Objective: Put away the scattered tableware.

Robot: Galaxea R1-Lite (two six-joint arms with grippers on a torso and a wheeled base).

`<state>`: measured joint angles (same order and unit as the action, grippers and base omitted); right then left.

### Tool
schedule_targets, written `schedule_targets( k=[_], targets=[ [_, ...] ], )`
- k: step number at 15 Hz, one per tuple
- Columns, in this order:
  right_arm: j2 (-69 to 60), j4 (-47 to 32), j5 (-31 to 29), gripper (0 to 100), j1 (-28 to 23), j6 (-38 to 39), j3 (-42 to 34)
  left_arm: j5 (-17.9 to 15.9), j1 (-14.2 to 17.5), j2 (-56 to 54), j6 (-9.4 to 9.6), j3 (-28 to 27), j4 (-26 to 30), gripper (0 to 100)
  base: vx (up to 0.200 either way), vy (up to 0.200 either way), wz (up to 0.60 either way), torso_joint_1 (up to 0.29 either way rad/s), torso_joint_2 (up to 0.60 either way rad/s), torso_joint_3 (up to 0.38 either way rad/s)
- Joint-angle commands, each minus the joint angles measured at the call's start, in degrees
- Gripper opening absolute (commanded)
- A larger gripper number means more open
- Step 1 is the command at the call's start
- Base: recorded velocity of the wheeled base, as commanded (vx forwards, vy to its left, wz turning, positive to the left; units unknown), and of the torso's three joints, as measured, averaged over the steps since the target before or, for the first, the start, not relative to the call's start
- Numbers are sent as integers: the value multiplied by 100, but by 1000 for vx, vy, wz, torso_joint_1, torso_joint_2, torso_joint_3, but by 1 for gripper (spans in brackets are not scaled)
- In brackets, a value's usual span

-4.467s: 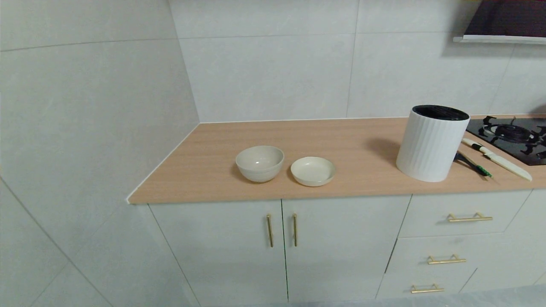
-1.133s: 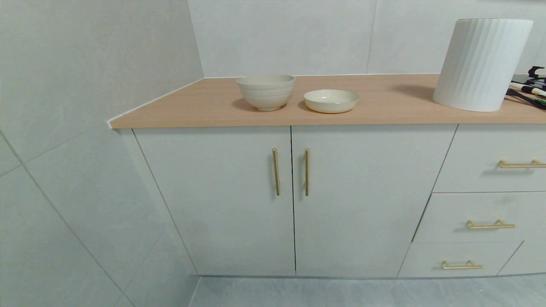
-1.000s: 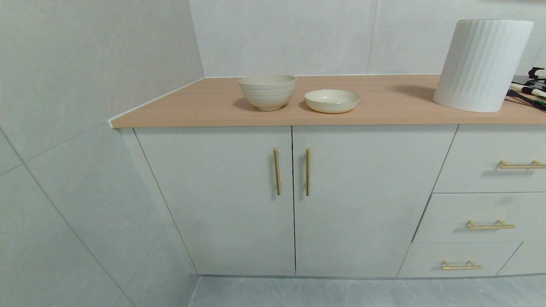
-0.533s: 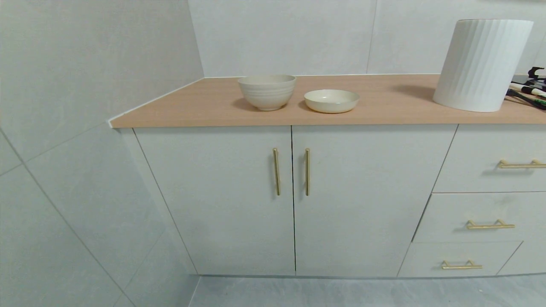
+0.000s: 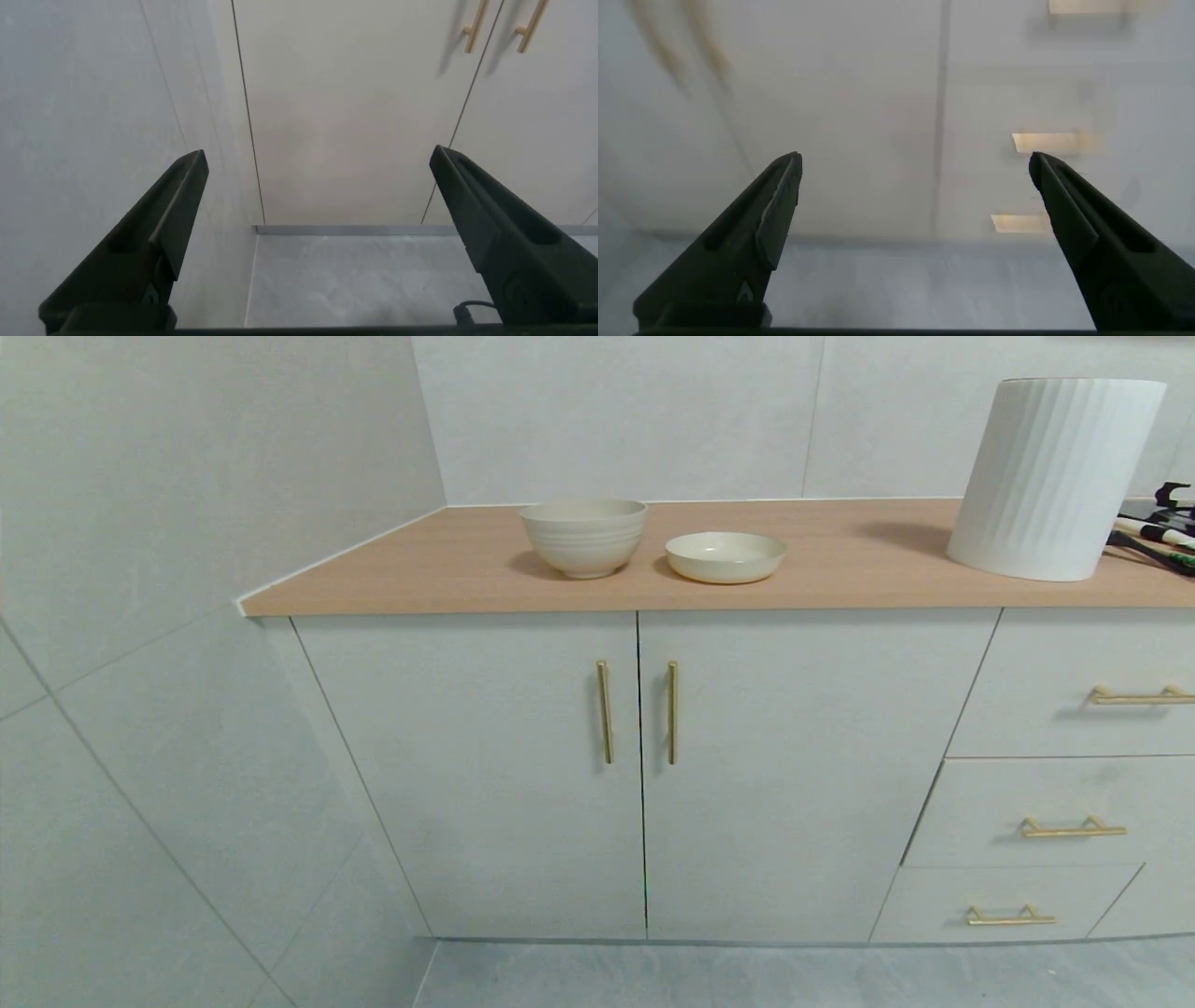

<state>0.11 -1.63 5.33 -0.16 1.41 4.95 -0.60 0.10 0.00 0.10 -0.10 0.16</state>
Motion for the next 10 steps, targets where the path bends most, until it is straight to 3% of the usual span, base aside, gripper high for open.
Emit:
schedule_targets(
  k=[1, 5, 6, 10],
  targets=[
    [297, -259, 337, 100, 25, 34, 217, -2, -1, 0, -1, 1, 2, 100, 0, 0, 0, 0, 0, 0],
    [1914, -267, 1401, 100, 367, 52, 867, -2, -1, 0, -1, 1, 2, 100, 0, 0, 0, 0, 0, 0],
    [3127, -267, 1445, 100, 596, 52, 1439, -2, -1, 0, -1, 1, 2, 100, 0, 0, 0, 0, 0, 0],
    [5816, 181, 1436, 100, 1800, 166, 2792, -2, -1, 0, -1, 1, 2, 100, 0, 0, 0, 0, 0, 0]
  ],
)
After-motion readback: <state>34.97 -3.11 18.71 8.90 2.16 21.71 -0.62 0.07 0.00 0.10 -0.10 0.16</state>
